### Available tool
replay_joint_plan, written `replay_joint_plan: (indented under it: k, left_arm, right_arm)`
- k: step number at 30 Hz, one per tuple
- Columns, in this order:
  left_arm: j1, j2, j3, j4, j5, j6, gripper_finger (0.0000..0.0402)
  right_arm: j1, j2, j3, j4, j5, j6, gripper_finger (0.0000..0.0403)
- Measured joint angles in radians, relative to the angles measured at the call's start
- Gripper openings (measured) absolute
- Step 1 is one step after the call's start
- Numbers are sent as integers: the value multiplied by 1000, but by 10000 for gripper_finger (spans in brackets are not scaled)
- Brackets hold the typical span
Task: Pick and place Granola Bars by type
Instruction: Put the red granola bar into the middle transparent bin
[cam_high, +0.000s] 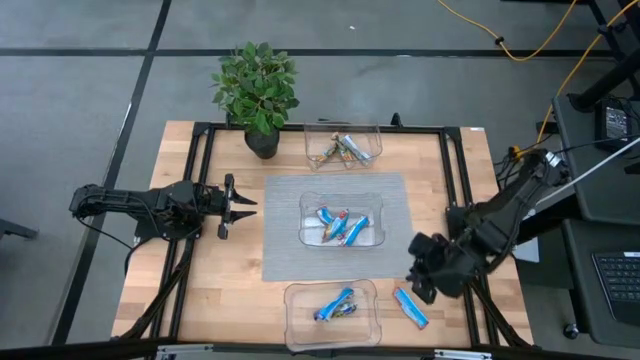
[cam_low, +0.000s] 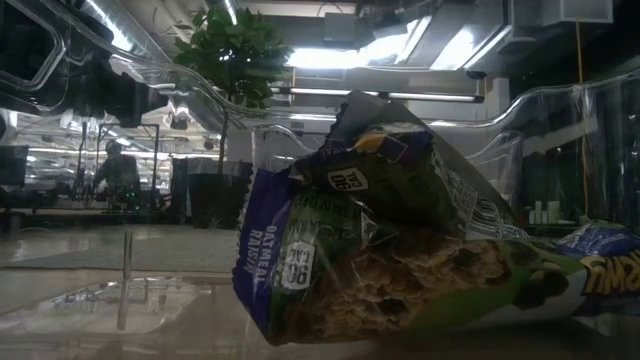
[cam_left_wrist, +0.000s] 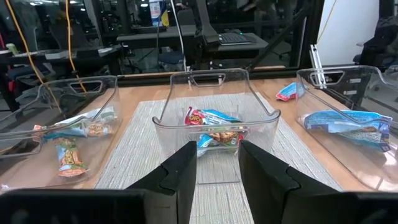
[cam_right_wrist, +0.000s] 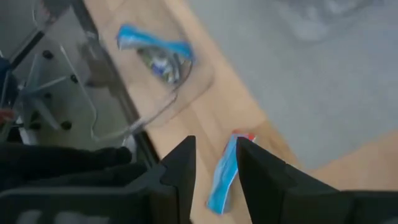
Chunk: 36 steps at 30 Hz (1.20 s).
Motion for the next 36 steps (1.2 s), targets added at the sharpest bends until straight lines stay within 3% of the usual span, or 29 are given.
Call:
replay_joint_plan:
  k: [9,18,27,31,36]
  left_arm:
    - [0,0,0,-1,0,0,113]
    - [0,0,0,-1,0,0,113]
    - [0,0,0,-1,0,0,113]
    - [0,0,0,-1,0,0,113]
    - [0,0,0,-1,0,0,113]
  right_arm:
    - [135,149,0,25,-8,168,117]
    - [151,319,0,57,-135,248,117]
    - [151,415,0,67,-156,279,120]
    - [151,422,0,72,-137,298,150]
    - [150,422,0,72,-126,302,230]
